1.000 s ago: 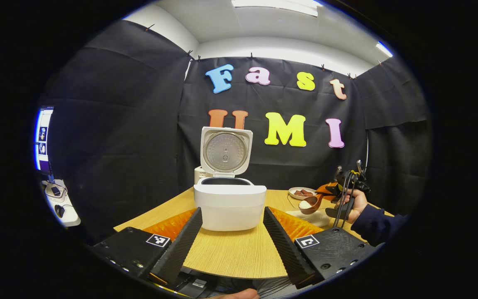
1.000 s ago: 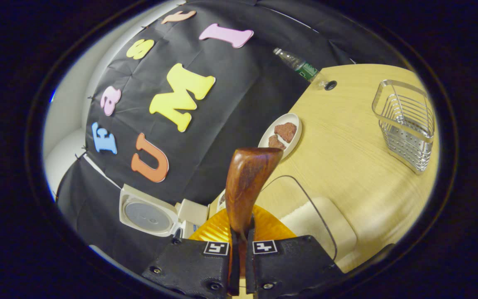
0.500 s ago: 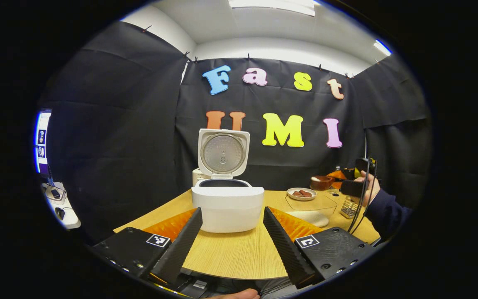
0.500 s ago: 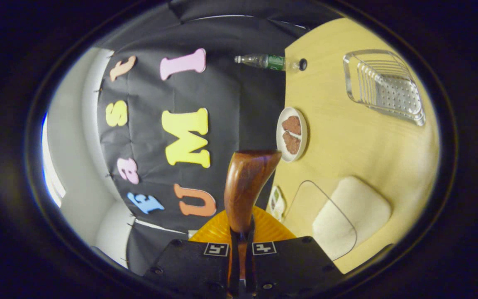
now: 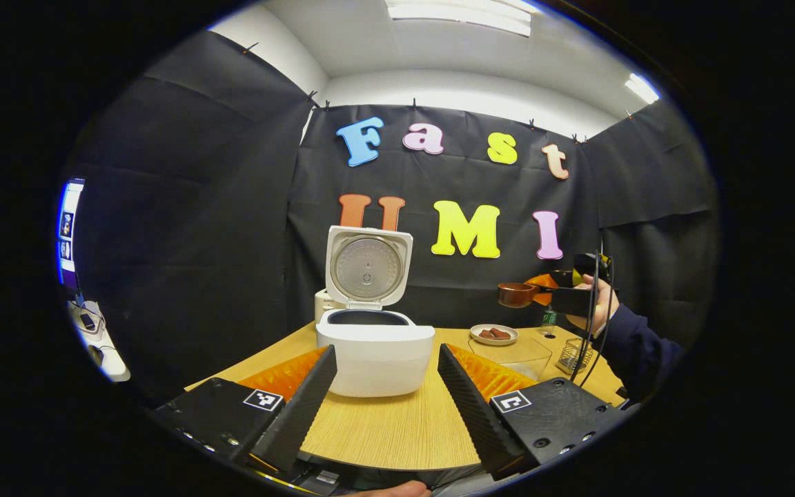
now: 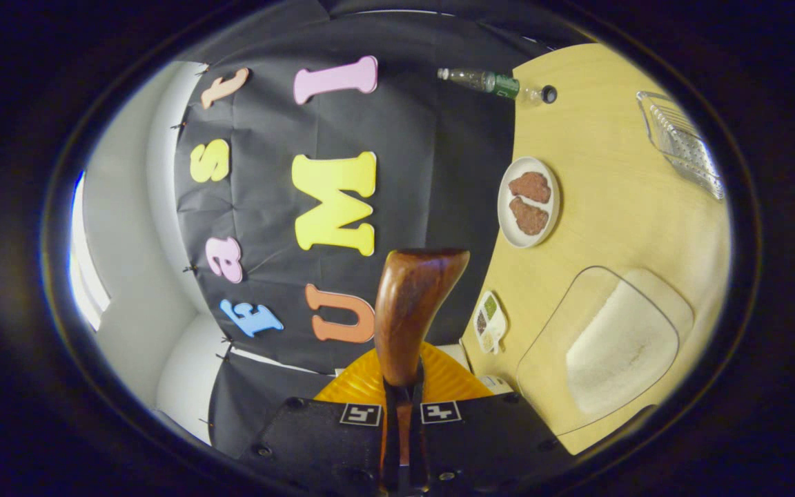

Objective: Close the left gripper, press the button to open the rice cooker; take a wooden spoon from the chopstick holder with the right hand, scoop a spoonful of rice and pour it into the rice cooker, then put the wooden spoon back into the chopstick holder.

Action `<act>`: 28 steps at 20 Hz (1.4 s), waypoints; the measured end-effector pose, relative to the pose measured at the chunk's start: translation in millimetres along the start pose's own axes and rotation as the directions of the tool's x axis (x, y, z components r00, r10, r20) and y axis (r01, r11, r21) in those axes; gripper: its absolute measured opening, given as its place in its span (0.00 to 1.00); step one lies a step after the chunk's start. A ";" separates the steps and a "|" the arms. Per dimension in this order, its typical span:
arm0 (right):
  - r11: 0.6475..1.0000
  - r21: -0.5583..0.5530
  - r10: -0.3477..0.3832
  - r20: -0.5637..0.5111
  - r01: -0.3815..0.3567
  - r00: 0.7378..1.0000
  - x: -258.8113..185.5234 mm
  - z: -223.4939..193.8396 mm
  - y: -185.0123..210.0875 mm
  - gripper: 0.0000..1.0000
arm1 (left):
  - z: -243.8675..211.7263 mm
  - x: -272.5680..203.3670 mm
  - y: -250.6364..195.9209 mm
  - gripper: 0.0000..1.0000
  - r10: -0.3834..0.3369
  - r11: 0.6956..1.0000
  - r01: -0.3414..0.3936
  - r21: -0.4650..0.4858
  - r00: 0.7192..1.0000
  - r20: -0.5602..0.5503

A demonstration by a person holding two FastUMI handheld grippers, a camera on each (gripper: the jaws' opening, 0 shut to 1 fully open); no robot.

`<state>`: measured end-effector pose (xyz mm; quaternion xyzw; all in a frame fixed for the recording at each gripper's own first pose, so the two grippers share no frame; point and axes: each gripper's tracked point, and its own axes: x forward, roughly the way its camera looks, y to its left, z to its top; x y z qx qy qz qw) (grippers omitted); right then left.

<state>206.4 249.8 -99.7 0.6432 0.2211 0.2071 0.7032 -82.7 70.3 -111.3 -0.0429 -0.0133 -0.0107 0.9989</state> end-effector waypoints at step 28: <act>0.104 -0.989 -0.045 -0.115 -0.110 0.992 215.5 -262.3 48.4 0.08 | -13.8 13.4 37.4 0.95 -0.017 0.997 0.019 0.081 1.000 -0.020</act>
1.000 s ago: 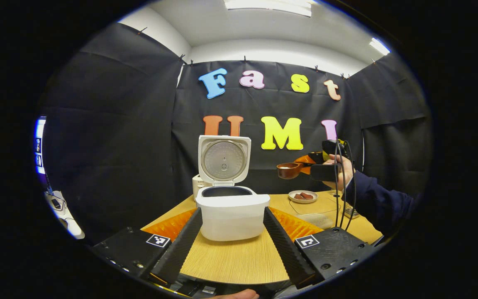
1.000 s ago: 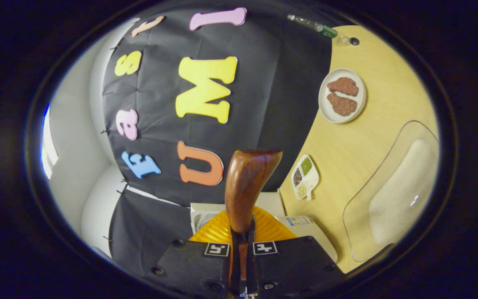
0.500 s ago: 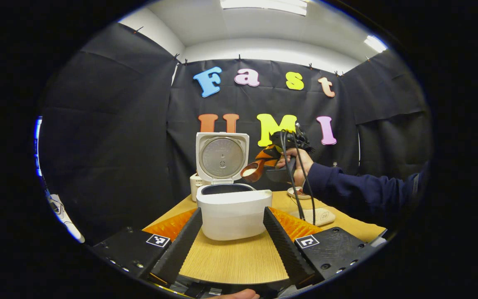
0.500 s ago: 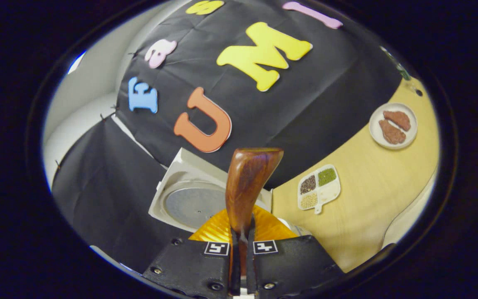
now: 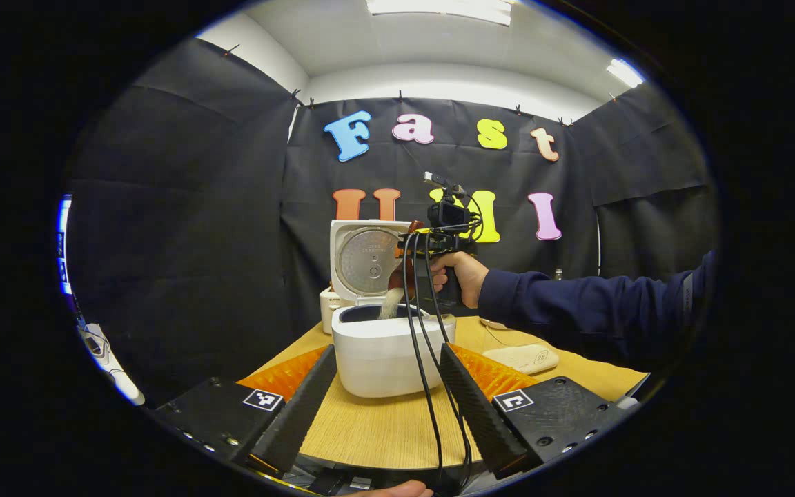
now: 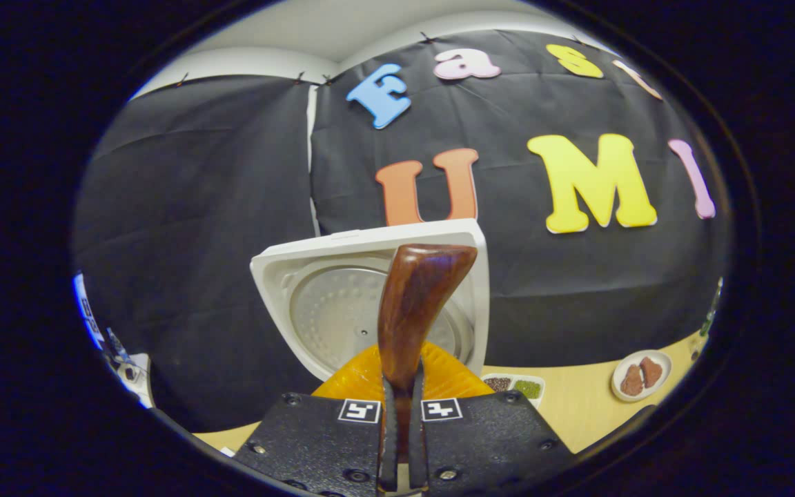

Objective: Close the left gripper, press the button to open the rice cooker; take a wooden spoon from the chopstick holder with the right hand, scoop a spoonful of rice and pour it into the rice cooker, then put the wooden spoon back into the chopstick holder.

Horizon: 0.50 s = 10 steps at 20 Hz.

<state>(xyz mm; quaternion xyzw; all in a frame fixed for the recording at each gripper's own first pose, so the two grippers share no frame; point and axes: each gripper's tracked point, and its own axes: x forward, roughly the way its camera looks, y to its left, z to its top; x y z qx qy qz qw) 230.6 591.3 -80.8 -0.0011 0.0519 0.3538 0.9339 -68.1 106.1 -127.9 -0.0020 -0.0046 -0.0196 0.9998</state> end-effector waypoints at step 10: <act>0.908 -0.412 0.100 0.046 -0.072 0.994 -28.5 -4.2 49.4 0.11 | 15.6 -9.4 1.0 0.95 0.049 0.999 -0.049 -0.012 0.999 0.001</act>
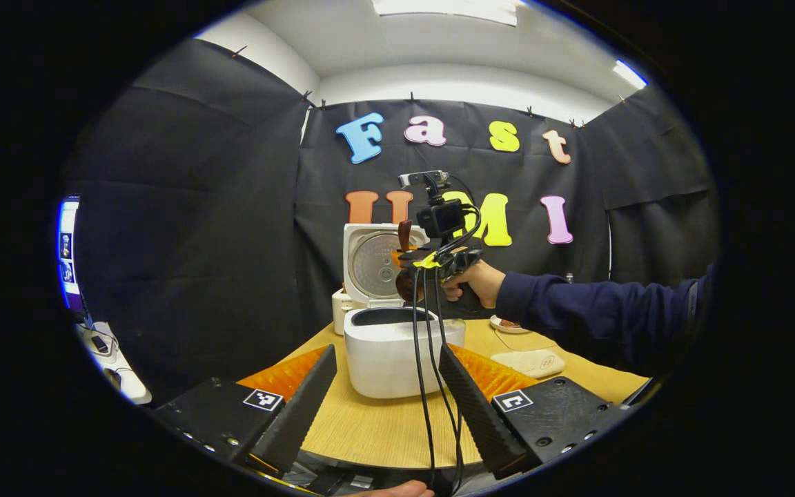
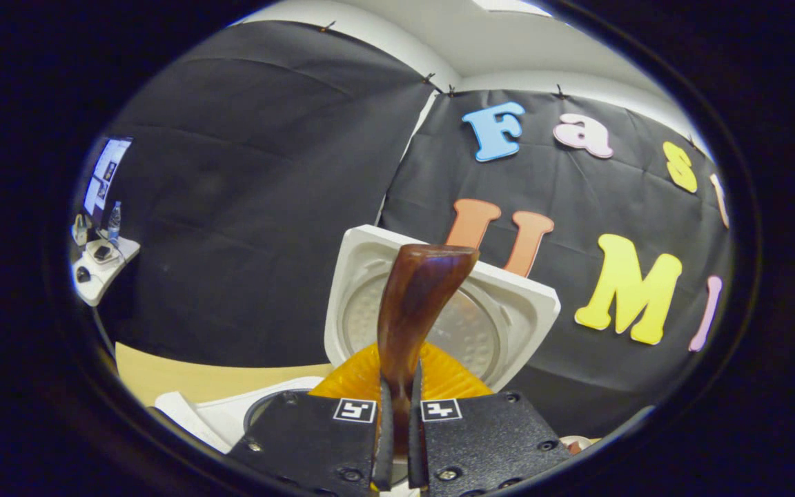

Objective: Close the left gripper, press the button to open the rice cooker; take a wooden spoon from the chopstick holder with the right hand, scoop a spoonful of rice and pour it into the rice cooker, then put the wooden spoon back into the chopstick holder.

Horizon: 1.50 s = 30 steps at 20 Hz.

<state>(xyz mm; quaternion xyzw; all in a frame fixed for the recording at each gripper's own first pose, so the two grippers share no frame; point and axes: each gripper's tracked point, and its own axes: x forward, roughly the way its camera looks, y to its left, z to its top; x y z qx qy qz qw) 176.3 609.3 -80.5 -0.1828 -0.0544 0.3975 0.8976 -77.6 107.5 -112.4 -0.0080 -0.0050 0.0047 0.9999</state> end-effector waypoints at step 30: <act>0.879 0.306 -0.378 -0.025 0.367 0.926 -360.4 -47.3 -240.4 0.12 | 56.6 83.1 -93.1 0.94 -0.085 0.994 0.091 -0.056 0.991 0.100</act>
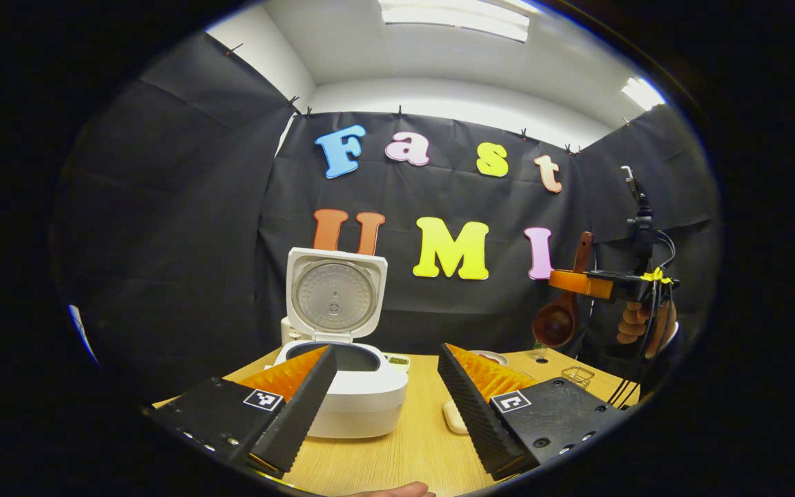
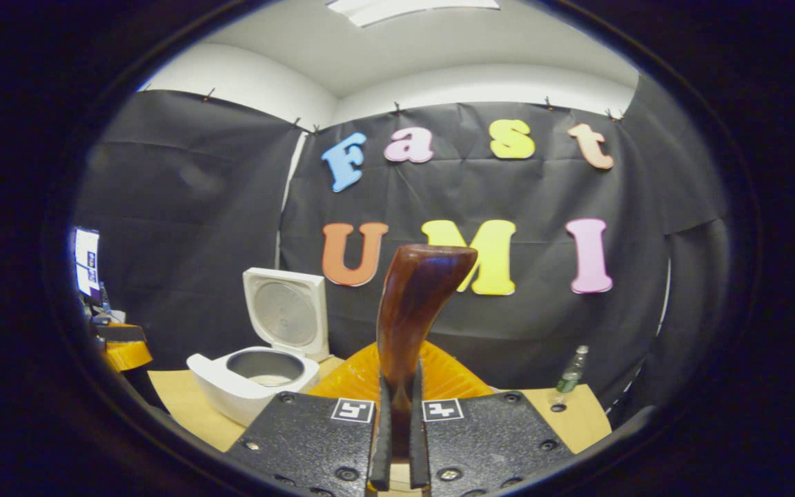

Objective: Close the left gripper, press the button to open the rice cooker; take a wooden spoon from the chopstick holder with the right hand, scoop a spoonful of rice and pour it into the rice cooker, then put the wooden spoon back into the chopstick holder.

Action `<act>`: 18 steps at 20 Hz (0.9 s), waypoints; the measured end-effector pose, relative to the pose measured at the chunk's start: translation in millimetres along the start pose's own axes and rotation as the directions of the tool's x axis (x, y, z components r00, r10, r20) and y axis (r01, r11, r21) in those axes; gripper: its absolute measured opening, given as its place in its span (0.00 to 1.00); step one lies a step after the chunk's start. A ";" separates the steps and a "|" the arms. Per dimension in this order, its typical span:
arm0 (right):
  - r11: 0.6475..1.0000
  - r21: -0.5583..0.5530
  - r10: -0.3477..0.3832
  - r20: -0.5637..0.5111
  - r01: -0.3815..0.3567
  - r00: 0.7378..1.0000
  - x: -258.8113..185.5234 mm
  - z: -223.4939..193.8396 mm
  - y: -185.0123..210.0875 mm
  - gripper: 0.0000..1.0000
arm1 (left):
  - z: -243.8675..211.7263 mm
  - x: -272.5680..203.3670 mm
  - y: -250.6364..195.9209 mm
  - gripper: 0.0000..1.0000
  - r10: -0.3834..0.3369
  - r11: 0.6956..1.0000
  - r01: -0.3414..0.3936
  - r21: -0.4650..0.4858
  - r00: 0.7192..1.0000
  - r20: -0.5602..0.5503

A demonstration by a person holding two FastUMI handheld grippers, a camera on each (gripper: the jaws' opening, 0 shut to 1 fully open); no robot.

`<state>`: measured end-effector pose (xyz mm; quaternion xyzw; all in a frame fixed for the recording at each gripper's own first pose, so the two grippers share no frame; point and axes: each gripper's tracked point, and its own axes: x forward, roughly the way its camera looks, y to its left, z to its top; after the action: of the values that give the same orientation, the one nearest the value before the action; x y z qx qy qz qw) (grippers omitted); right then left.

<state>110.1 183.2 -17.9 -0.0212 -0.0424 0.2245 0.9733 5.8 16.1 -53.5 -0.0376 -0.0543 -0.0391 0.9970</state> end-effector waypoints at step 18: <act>0.930 0.135 -0.310 -0.219 0.343 0.925 -5.2 -126.8 -203.2 0.14 | 3.3 63.8 10.4 0.94 0.098 0.988 -0.099 -0.116 0.995 -0.017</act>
<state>205.6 -4.4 -132.2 0.0477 0.0692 0.0585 0.9947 69.5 22.0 -43.8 -0.0981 -0.0445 0.0070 0.9942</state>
